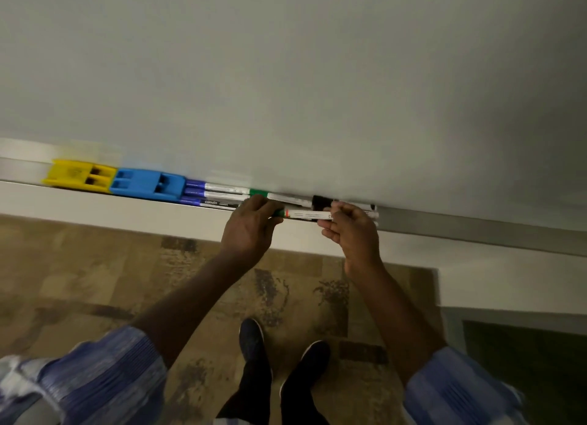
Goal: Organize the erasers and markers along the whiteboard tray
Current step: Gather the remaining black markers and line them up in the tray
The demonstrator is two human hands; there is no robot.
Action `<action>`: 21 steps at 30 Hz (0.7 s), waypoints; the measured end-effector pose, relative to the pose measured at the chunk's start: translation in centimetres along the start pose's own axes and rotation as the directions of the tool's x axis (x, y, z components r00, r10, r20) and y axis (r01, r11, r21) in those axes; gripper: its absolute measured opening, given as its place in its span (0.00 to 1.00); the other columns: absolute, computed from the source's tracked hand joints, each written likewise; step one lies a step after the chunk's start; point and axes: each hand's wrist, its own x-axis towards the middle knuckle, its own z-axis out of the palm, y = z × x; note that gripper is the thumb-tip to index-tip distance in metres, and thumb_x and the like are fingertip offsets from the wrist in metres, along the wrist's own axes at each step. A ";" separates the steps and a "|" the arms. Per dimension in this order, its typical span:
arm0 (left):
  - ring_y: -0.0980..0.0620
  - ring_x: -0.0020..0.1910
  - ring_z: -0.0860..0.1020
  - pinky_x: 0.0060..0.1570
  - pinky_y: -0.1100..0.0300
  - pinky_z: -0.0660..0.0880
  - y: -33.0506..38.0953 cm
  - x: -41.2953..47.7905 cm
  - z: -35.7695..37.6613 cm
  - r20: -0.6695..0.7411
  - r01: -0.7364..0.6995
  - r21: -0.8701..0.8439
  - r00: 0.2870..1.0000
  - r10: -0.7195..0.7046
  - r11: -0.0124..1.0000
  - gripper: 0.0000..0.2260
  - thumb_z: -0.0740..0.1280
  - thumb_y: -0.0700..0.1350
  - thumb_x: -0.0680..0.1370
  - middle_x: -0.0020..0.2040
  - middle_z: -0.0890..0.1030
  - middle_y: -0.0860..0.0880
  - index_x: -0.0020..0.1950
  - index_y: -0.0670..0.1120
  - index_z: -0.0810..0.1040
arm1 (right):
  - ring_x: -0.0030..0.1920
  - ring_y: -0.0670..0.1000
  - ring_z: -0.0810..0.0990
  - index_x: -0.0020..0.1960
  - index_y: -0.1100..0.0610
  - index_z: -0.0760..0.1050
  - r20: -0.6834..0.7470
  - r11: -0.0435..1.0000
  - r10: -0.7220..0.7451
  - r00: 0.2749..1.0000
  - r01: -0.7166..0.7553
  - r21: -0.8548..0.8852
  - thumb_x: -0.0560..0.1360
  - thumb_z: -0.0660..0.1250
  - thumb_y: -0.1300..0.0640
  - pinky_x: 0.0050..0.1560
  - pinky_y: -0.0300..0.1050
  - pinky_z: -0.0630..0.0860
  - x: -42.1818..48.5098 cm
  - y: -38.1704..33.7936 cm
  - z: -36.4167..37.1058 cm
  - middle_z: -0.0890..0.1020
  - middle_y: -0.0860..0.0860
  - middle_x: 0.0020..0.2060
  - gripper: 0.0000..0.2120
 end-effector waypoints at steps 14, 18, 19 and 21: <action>0.42 0.44 0.74 0.39 0.48 0.74 -5.5 2.6 -2.1 0.025 -0.085 0.194 0.996 0.081 0.977 0.10 0.72 0.44 0.77 0.48 0.76 0.41 0.57 0.43 0.84 | 0.48 0.52 0.82 0.57 0.58 0.81 0.300 0.395 -0.513 0.804 0.532 -0.749 0.78 0.66 0.60 0.51 0.45 0.78 1.0 1.5 2.9 0.84 0.53 0.51 0.09; 0.41 0.43 0.74 0.39 0.50 0.74 -5.2 2.9 -1.2 0.053 -0.113 0.160 0.993 0.106 0.981 0.11 0.72 0.43 0.77 0.46 0.75 0.40 0.58 0.42 0.83 | 0.46 0.53 0.82 0.59 0.60 0.80 0.306 0.358 -0.540 0.784 0.543 -0.760 0.77 0.67 0.61 0.50 0.45 0.78 0.8 1.7 2.8 0.82 0.55 0.53 0.11; 0.41 0.43 0.74 0.39 0.50 0.74 -5.1 3.0 -1.0 0.055 -0.110 0.152 0.993 0.103 0.982 0.11 0.72 0.42 0.77 0.47 0.75 0.40 0.58 0.41 0.83 | 0.46 0.53 0.81 0.60 0.60 0.80 0.304 0.360 -0.546 0.781 0.546 -0.757 0.77 0.67 0.61 0.49 0.44 0.77 0.7 1.7 2.8 0.82 0.55 0.53 0.12; 0.42 0.43 0.75 0.40 0.49 0.75 -5.2 3.0 -0.6 0.053 -0.088 0.133 0.995 0.082 0.987 0.10 0.70 0.42 0.77 0.48 0.76 0.40 0.57 0.40 0.81 | 0.48 0.52 0.81 0.60 0.60 0.79 0.298 0.366 -0.554 0.777 0.549 -0.752 0.78 0.67 0.61 0.51 0.43 0.78 0.7 1.6 2.5 0.82 0.54 0.54 0.12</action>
